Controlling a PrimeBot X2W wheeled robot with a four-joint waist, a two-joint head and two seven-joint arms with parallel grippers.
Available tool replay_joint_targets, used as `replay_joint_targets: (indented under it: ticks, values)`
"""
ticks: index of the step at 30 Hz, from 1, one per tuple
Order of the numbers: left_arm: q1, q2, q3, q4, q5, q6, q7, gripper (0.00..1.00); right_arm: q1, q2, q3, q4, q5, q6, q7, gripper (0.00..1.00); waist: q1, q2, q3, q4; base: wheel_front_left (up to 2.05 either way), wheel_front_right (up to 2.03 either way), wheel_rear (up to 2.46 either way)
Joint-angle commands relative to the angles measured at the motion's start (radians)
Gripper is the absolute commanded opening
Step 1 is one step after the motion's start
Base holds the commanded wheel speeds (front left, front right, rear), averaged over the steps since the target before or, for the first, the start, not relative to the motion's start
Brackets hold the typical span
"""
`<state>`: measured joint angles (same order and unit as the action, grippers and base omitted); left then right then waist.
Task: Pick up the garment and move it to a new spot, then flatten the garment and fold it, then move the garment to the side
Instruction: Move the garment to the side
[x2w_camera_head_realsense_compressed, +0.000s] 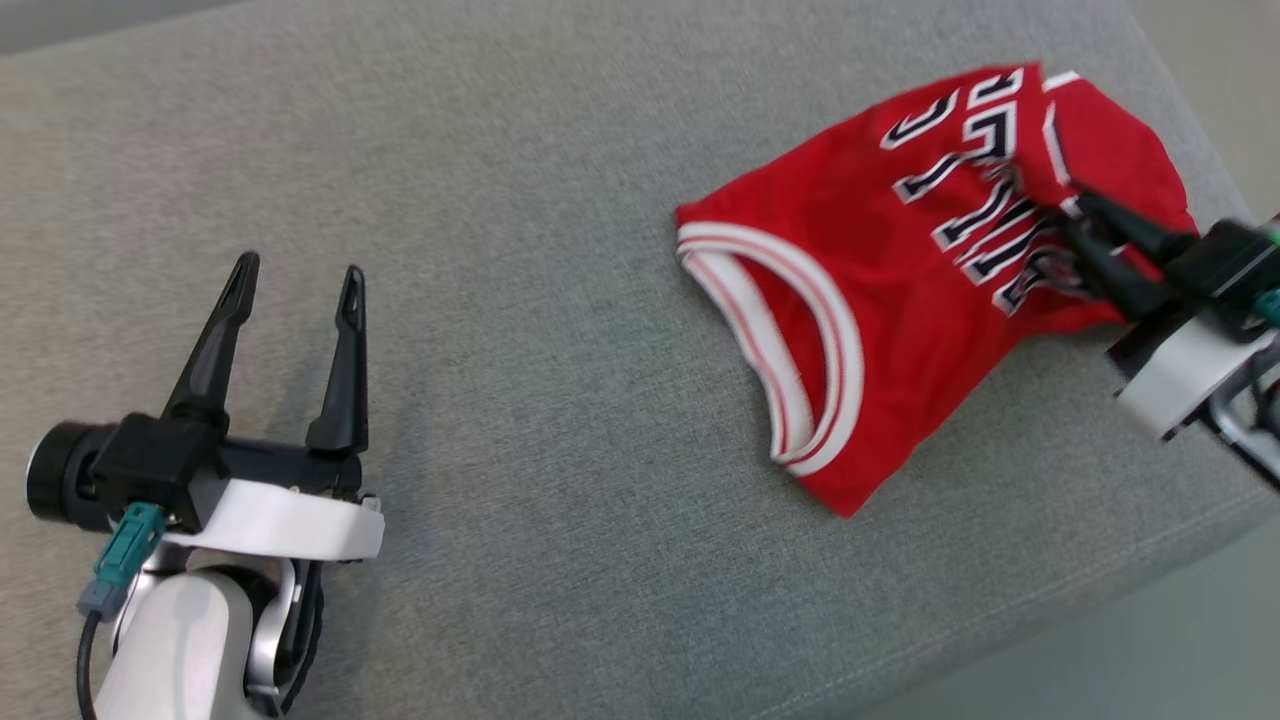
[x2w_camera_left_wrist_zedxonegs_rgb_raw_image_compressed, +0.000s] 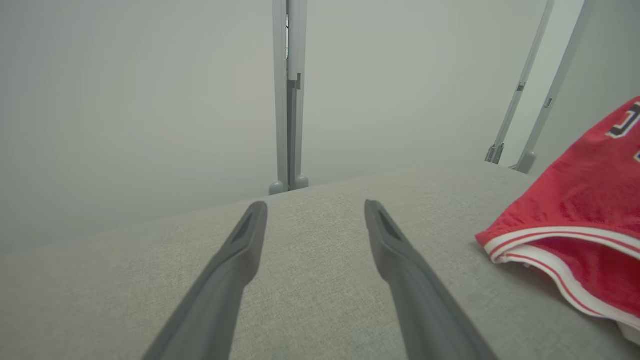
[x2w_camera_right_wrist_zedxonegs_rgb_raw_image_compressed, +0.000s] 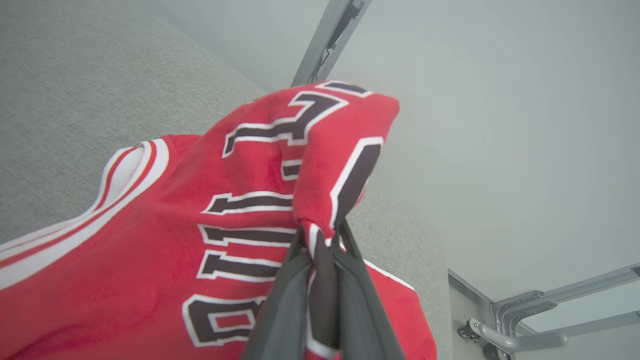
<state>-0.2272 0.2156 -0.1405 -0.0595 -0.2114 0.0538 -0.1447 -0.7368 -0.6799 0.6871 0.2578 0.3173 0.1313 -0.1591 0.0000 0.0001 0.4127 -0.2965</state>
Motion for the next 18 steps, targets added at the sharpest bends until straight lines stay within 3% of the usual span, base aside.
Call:
replay_joint_targets:
  ticks: [1,8,16,17,18]
  values:
    - [-0.024,0.012,-0.002,-0.012,0.012,-0.003,0.005,1.0,-0.03,-0.023,0.003,0.008,0.014,-0.001,-0.014,0.0,0.0,-0.0001,0.061,-0.042,0.0,0.0,0.0]
    - [-0.072,0.033,-0.023,-0.037,0.031,-0.014,0.034,1.0,-0.097,-0.117,-0.061,0.084,0.072,-0.001,-0.042,0.0,0.0,-0.0001,0.129,-0.052,0.0,0.0,0.0]
    - [-0.119,0.035,-0.049,-0.044,0.038,-0.025,0.046,1.0,-0.122,-0.088,-0.091,0.309,0.151,-0.001,-0.076,0.02,0.0,-0.0001,0.183,-0.021,0.0,0.0,0.0]
    - [-0.123,0.035,-0.051,-0.044,0.039,-0.026,0.048,1.0,-0.124,-0.079,-0.093,0.35,0.156,-0.001,-0.08,0.31,0.0,-0.0001,0.188,-0.015,0.0,0.0,0.0]
    - [-0.128,0.035,-0.053,-0.043,0.038,-0.025,0.049,1.0,-0.129,-0.067,-0.096,0.388,0.168,-0.001,-0.083,0.91,0.0,-0.0001,0.192,-0.01,0.0,0.0,0.0]
